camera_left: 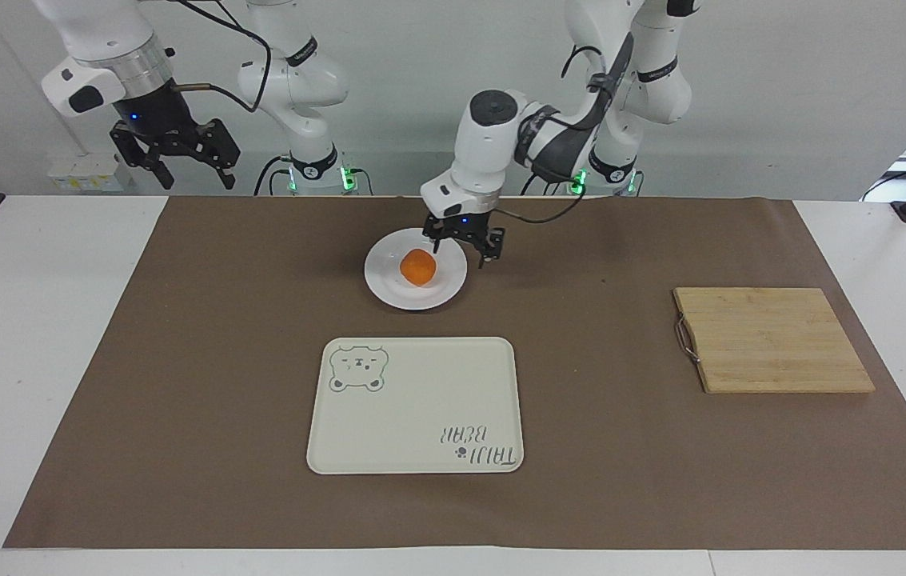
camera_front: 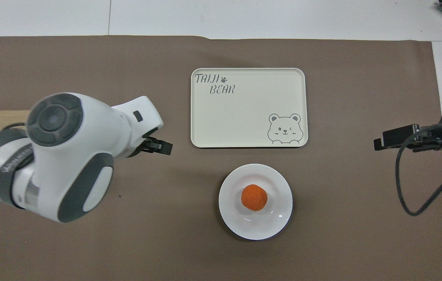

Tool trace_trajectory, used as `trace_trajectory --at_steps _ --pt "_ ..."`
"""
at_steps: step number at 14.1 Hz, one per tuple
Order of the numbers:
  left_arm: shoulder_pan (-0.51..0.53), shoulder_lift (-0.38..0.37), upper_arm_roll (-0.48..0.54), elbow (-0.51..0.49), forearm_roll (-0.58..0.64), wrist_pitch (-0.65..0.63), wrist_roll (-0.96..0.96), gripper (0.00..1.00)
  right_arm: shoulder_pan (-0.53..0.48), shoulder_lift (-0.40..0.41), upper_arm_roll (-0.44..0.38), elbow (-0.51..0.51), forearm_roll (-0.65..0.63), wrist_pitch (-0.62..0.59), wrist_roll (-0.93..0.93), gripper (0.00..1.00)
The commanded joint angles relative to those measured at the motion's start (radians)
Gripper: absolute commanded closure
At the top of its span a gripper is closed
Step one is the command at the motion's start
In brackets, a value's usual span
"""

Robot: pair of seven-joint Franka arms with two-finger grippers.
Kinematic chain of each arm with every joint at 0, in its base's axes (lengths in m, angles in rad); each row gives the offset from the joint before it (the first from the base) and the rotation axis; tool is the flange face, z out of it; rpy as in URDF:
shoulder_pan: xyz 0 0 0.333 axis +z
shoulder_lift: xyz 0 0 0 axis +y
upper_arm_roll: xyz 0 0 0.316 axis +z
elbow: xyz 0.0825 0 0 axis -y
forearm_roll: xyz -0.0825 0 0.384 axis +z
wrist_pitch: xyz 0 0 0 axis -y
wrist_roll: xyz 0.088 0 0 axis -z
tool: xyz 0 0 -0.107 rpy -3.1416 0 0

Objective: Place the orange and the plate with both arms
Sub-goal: 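Release the orange onto the plate while the right gripper reaches in, then move the right gripper to the plate rim while the left gripper withdraws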

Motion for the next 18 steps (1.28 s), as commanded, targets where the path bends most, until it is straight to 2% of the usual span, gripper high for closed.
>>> trace_trajectory --at_steps 1,5,12,14,18 --pt "0.130 -0.017 -0.017 0.012 0.016 -0.049 0.130 0.00 -0.007 -0.025 -0.002 -0.119 0.083 0.067 -0.145 0.00" --pt "0.252 -0.014 -0.017 0.091 0.036 -0.152 0.270 0.00 -0.030 -0.026 -0.006 -0.275 0.258 0.157 -0.283 0.00" --pt "0.267 -0.001 -0.018 0.360 0.075 -0.419 0.275 0.00 -0.053 -0.005 -0.007 -0.590 0.554 0.342 -0.731 0.00" --pt "0.267 -0.006 -0.017 0.375 0.075 -0.467 0.270 0.00 -0.047 0.022 -0.007 -0.646 0.629 0.382 -0.822 0.00" --pt "0.273 -0.014 -0.015 0.371 0.073 -0.468 0.266 0.00 -0.038 0.101 -0.005 -0.742 0.789 0.440 -1.003 0.00"
